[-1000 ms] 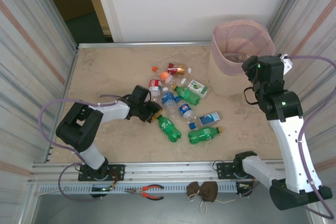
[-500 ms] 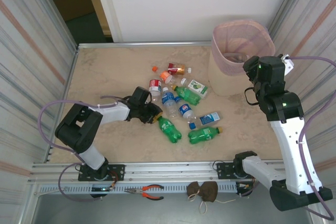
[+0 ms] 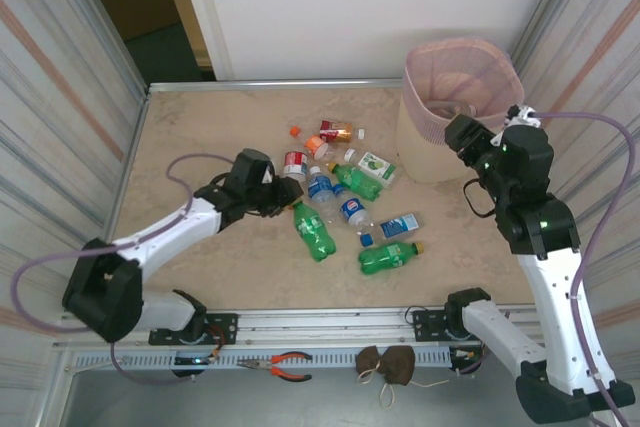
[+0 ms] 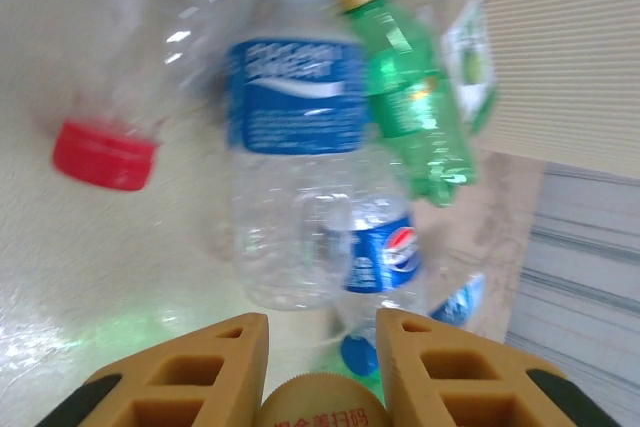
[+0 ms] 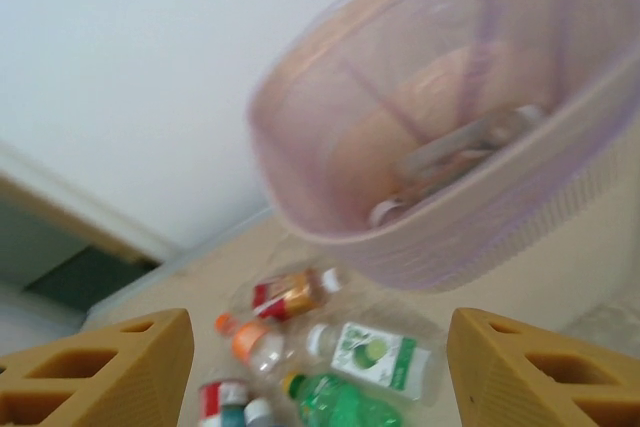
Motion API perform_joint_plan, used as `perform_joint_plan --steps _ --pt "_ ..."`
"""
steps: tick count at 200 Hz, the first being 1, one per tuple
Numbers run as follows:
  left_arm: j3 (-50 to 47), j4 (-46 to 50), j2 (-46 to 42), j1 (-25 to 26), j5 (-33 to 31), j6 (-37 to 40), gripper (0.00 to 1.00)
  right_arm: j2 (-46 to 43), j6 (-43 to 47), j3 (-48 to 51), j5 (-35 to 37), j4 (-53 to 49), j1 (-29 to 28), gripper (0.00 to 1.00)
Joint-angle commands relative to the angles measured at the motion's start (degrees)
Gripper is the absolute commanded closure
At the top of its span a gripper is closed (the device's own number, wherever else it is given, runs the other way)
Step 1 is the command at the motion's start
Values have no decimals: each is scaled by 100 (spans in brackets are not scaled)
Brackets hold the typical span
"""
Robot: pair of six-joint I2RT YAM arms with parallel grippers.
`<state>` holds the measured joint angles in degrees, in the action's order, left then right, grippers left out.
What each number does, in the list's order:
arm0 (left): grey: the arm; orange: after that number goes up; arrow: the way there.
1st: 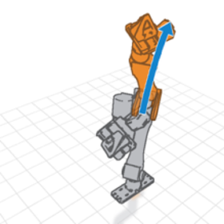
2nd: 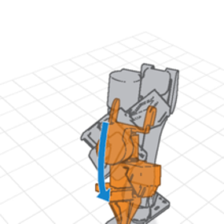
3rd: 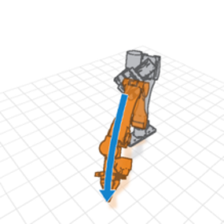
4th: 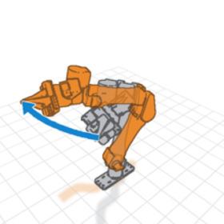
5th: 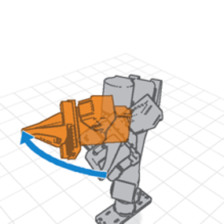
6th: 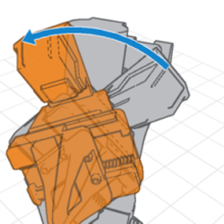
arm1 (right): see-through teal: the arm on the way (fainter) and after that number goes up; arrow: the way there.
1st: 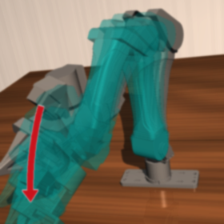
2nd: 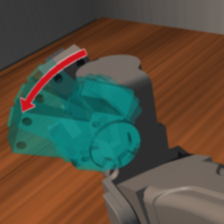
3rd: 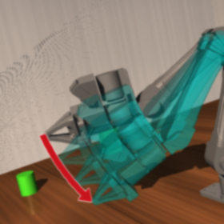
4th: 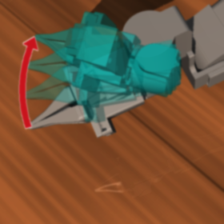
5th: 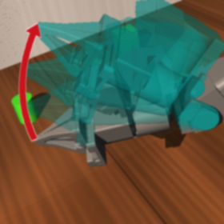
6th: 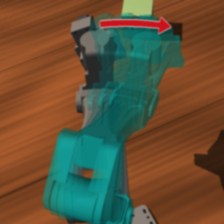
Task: Put the plastic bottles in the bin
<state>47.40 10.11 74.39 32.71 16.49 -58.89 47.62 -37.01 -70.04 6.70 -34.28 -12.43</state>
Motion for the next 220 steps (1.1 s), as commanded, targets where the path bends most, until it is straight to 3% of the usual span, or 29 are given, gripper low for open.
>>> perform_joint_plan --steps 1,27,63,129,183,220 --pt "223 103 -585 -111 -96 1051 78 -162 884 292 -1668 979 -41 32" --pt "298 -522 -1097 -227 759 1943 77 -253 1237 655 -2997 1695 -57 32" --pt "806 -650 -1378 -244 1315 2825 79 -218 1687 932 -3942 2281 -393 31" --pt "1655 -1305 -1111 -241 2756 3653 79 238 3343 940 -4275 2381 -1869 24" --pt "2087 -1550 -964 -242 3575 3892 81 832 3542 788 -4493 2691 -2627 19" --pt "2056 -1951 -1030 -214 3802 3875 82 1267 3518 585 -4496 2730 -2940 16"
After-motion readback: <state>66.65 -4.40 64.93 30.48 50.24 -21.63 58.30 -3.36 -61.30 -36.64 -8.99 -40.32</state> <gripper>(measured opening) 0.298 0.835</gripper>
